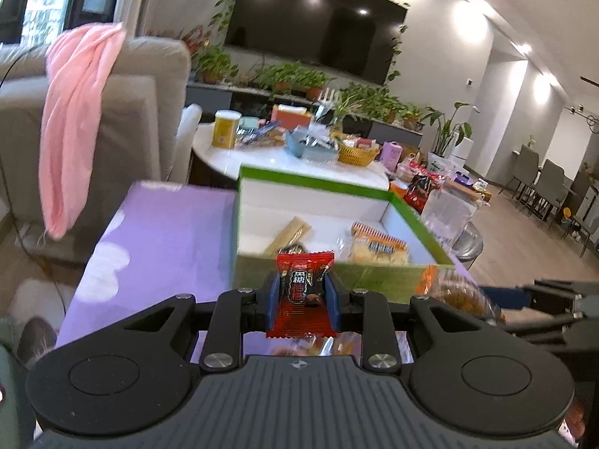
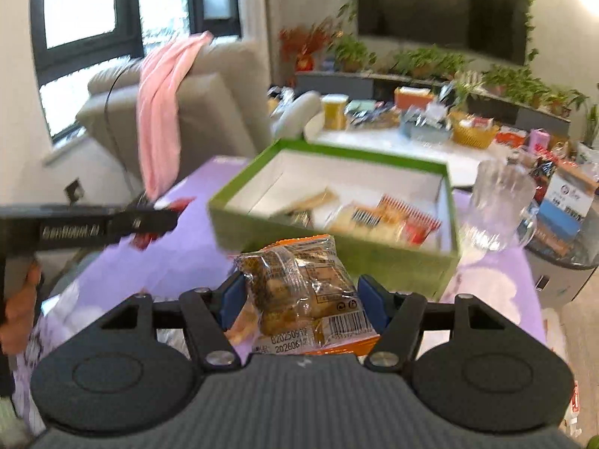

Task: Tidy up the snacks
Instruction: 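Carry the red packet into the box with the left tool while the right tool drops a cookie bag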

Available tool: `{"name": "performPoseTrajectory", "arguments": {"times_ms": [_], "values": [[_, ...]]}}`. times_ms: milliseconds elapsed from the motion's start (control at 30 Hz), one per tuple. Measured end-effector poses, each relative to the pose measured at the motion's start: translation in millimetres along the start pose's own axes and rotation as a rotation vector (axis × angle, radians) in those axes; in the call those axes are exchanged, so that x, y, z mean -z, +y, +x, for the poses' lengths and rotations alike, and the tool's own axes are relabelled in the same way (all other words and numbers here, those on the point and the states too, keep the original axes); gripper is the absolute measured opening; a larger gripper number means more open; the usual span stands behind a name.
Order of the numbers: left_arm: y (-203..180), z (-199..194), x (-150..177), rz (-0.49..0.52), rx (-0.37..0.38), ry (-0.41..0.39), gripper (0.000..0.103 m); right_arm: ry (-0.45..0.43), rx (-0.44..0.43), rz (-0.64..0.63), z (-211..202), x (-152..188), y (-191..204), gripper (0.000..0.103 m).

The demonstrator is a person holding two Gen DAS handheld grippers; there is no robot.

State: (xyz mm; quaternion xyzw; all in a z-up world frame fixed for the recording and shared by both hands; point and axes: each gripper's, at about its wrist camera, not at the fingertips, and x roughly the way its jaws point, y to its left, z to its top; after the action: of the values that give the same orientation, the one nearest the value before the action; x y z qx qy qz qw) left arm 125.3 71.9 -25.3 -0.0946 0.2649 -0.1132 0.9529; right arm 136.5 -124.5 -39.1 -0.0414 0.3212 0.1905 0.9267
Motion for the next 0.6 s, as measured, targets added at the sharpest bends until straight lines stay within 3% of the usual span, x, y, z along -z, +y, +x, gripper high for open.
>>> {"name": "performPoseTrajectory", "arguments": {"times_ms": [300,600], "values": [[-16.9,30.2,-39.6,0.059,0.015,-0.038,0.024,-0.032,0.032,0.055,22.1,-36.3,-27.0,0.061],[-18.2,77.6,-60.3,0.094,0.0,-0.015,0.024,-0.032,0.043,0.064,57.0,-54.3,-45.8,0.061]]}}
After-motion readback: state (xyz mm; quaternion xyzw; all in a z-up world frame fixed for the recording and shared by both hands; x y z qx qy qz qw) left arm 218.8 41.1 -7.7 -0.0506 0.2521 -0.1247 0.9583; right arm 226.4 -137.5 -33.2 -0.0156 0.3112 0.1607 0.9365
